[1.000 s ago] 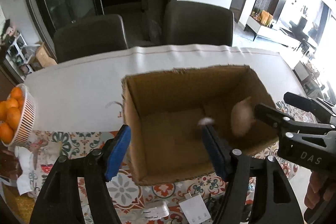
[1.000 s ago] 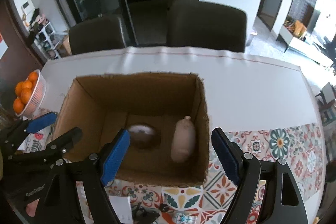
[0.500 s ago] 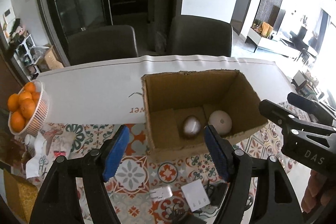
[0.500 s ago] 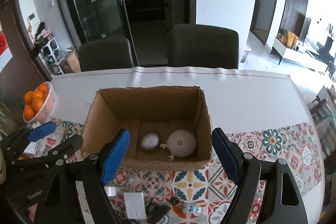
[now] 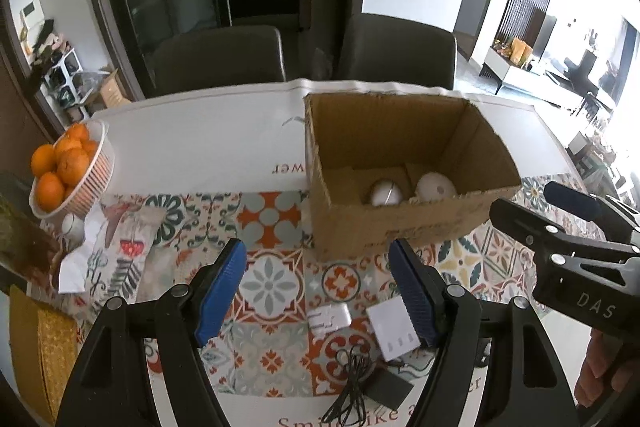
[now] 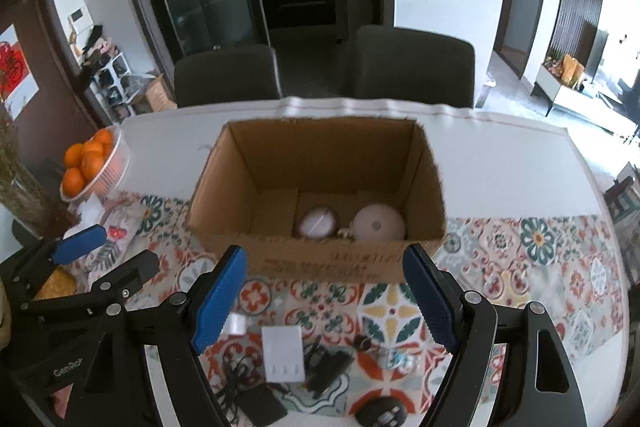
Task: Organize rigid objects
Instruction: 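Withdraw both tools from the box toward the remaining items, then grasp the white plug adapter with the left tool while the right tool grasps the white rectangular charger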
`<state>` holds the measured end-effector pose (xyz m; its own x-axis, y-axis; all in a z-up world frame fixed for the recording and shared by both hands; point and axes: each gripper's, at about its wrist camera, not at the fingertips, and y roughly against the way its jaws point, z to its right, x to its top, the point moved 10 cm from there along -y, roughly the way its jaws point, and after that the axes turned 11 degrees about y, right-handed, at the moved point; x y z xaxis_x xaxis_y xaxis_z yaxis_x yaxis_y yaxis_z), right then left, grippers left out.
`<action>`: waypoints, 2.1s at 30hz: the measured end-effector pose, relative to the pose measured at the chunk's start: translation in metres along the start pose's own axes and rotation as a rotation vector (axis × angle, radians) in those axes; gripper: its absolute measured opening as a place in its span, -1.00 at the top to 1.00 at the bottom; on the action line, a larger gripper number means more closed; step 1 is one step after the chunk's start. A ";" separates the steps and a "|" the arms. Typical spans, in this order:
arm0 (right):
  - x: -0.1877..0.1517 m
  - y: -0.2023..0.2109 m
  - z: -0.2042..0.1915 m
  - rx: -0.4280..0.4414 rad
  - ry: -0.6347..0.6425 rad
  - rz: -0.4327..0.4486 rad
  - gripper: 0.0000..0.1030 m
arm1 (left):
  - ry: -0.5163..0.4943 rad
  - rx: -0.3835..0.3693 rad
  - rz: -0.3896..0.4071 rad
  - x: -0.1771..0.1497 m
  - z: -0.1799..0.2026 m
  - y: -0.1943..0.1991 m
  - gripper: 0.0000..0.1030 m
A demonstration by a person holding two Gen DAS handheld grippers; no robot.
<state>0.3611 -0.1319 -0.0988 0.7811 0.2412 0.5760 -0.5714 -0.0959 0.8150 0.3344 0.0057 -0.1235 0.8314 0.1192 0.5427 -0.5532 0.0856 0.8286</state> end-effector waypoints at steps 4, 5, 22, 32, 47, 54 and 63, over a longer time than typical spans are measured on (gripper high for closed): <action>-0.014 -0.007 -0.009 0.023 0.002 -0.030 -0.57 | 0.009 0.001 -0.031 -0.013 -0.007 -0.007 -0.42; -0.017 -0.009 -0.010 0.029 -0.001 -0.037 -0.57 | 0.011 0.000 -0.038 -0.016 -0.008 -0.008 -0.42; -0.065 -0.057 -0.031 0.129 -0.004 -0.203 -0.55 | 0.002 0.006 -0.197 -0.062 -0.017 -0.051 -0.42; -0.088 -0.087 -0.040 0.215 -0.022 -0.306 -0.47 | 0.004 -0.023 -0.304 -0.081 -0.015 -0.081 -0.41; -0.106 -0.116 -0.053 0.313 -0.078 -0.407 -0.44 | 0.038 -0.049 -0.389 -0.096 -0.016 -0.109 -0.39; -0.114 -0.128 -0.065 0.381 -0.135 -0.451 -0.36 | 0.067 -0.068 -0.410 -0.103 -0.011 -0.123 -0.32; -0.114 -0.135 -0.059 0.376 -0.172 -0.459 -0.22 | 0.096 -0.072 -0.400 -0.104 -0.001 -0.140 -0.27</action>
<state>0.3341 -0.0899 -0.2785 0.9735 0.1828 0.1373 -0.0636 -0.3602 0.9307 0.3251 -0.0176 -0.2967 0.9746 0.1544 0.1621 -0.1929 0.2122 0.9580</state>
